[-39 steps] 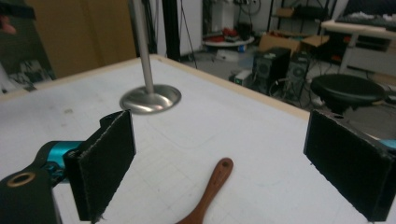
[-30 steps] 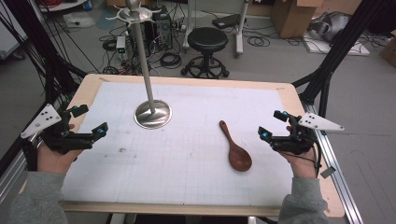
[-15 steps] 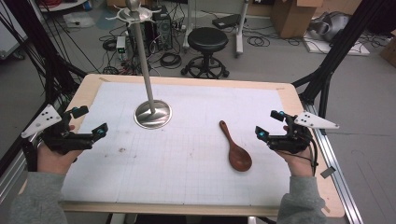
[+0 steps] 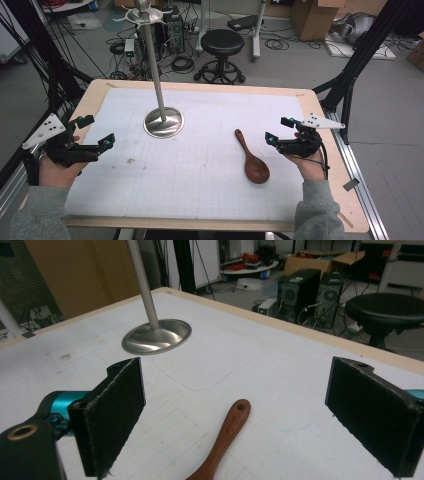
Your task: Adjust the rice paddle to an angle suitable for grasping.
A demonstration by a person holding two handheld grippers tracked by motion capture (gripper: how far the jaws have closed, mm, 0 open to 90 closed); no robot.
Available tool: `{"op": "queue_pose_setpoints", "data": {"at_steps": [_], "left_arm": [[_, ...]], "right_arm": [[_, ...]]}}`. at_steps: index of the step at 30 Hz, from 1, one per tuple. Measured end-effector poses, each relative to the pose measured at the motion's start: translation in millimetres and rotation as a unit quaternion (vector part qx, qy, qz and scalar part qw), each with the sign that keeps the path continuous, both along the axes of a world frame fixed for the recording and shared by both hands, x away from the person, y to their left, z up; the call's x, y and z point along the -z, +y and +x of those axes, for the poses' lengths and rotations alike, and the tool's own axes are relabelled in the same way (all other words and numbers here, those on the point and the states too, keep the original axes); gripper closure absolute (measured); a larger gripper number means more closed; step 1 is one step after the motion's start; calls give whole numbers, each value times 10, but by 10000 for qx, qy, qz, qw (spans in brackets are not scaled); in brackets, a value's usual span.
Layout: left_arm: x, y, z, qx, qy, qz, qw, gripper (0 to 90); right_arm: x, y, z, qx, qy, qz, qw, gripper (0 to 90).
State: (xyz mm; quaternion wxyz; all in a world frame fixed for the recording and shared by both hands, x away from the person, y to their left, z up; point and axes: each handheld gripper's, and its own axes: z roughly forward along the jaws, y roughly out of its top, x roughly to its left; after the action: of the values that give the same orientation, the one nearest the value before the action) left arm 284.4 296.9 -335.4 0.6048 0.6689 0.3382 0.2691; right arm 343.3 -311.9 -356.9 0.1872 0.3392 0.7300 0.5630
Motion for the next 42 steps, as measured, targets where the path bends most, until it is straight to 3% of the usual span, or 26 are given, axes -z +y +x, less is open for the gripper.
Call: {"op": "queue_pose_setpoints", "data": {"at_steps": [17,26,34,36,38,39,42], "left_arm": [[22,0,10,3,55,5,10000,17],[15,15,-9,-3,41,-1,10000,17],[15,35,-24,-21,41,-18,10000,17],[18,38,-26,-20,45,-21,10000,17],[18,38,-29,-20,50,-13,10000,17],[21,37,-31,-18,53,-17,10000,17],[23,35,-32,-13,65,-14,10000,17]], "right_arm": [[-129,165,260,50,106,-294,9995,79],[4,282,370,10,328,-717,9969,95],[115,312,441,64,658,-868,9940,244],[158,327,450,36,696,-936,9932,359],[175,336,451,50,679,-980,9929,397],[214,353,456,56,681,-1071,9919,482],[289,395,482,70,820,-1221,9891,579]]}}
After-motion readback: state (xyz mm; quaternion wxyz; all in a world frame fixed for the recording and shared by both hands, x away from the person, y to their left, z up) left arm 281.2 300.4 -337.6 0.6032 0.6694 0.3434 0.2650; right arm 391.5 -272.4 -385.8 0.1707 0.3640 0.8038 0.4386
